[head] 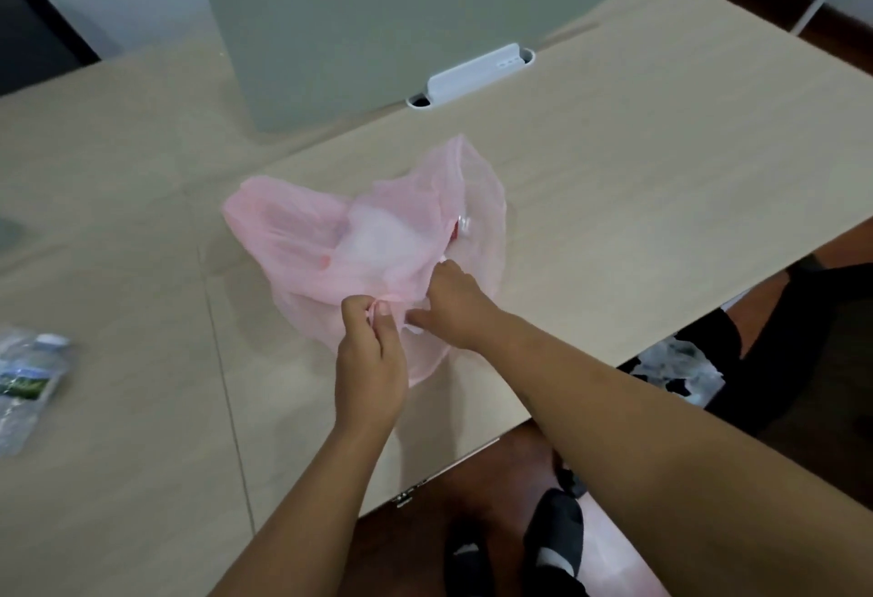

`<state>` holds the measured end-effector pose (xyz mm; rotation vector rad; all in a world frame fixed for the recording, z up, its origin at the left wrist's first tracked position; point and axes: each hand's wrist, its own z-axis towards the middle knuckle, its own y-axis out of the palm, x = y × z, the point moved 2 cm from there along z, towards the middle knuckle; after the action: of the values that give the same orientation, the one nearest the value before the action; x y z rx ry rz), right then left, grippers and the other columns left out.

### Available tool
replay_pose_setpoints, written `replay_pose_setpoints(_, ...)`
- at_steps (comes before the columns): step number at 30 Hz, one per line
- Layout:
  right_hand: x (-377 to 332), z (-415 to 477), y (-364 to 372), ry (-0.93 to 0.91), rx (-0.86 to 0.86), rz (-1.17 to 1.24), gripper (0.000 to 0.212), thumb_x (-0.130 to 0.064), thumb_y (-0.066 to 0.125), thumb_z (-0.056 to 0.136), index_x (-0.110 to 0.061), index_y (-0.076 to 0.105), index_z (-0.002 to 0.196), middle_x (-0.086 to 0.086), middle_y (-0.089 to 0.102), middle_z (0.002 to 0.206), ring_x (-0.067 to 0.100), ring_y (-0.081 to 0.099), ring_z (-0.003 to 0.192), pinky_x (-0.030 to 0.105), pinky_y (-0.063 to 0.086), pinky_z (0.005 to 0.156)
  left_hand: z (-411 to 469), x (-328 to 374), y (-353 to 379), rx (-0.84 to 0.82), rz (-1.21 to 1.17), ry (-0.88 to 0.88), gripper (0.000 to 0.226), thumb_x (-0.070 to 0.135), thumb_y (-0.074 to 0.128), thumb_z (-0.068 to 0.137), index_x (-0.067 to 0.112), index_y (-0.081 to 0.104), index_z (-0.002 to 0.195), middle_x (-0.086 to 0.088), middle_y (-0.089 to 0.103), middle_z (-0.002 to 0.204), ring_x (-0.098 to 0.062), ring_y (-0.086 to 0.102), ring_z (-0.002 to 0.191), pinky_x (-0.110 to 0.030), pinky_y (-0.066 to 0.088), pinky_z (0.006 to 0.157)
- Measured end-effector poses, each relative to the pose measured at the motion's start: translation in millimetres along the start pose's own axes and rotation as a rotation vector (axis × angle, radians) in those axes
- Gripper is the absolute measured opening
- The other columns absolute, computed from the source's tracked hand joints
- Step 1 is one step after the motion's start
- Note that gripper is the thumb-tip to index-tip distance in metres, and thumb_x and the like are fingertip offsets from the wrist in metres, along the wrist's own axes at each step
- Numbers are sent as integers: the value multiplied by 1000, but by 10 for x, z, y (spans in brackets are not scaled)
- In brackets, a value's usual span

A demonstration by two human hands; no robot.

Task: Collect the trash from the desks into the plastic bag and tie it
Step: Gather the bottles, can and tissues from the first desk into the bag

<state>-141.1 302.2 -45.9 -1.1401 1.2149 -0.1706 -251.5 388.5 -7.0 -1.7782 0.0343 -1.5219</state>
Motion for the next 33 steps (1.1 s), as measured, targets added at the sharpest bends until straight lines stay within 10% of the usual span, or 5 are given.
replay_pose_setpoints(13, 1978, -1375, -808, 482, 470, -139, 54, -44, 59, 88, -24, 49, 137, 2, 48, 127, 23, 40, 119, 34, 36, 98, -43, 241, 1415, -222, 385, 214, 19, 32, 38, 103, 18, 47, 112, -4, 64, 80, -35, 64, 74, -39, 50, 62)
replay_pose_setpoints(18, 2599, -1833, -941, 855, 992, 41, 30, -26, 53, 94, -11, 54, 120, 9, 49, 119, 25, 42, 110, 35, 40, 83, 180, 342, 2044, -263, 461, 291, 14, 24, 48, 99, 17, 51, 110, -10, 69, 91, -35, 65, 81, -42, 53, 70)
replay_pose_setpoints(23, 3334, -1948, -485, 1139, 472, 218, 59, -27, 57, 91, -16, 33, 144, 15, 29, 143, 38, 28, 130, 43, 38, 97, 304, 499, 2537, -199, 723, 281, 61, 69, 56, 81, 19, 57, 116, -9, 66, 109, -36, 58, 103, -49, 42, 86)
replay_pose_setpoints(33, 4241, -1595, 41, 1374, 243, 240, 91, -54, 66, 75, -46, 7, 145, 4, -5, 155, 40, 4, 142, 51, 27, 113, 404, 540, 2675, -57, 498, 201, 18, 38, 41, 96, 21, 44, 102, -16, 61, 97, -41, 55, 92, -56, 46, 84)
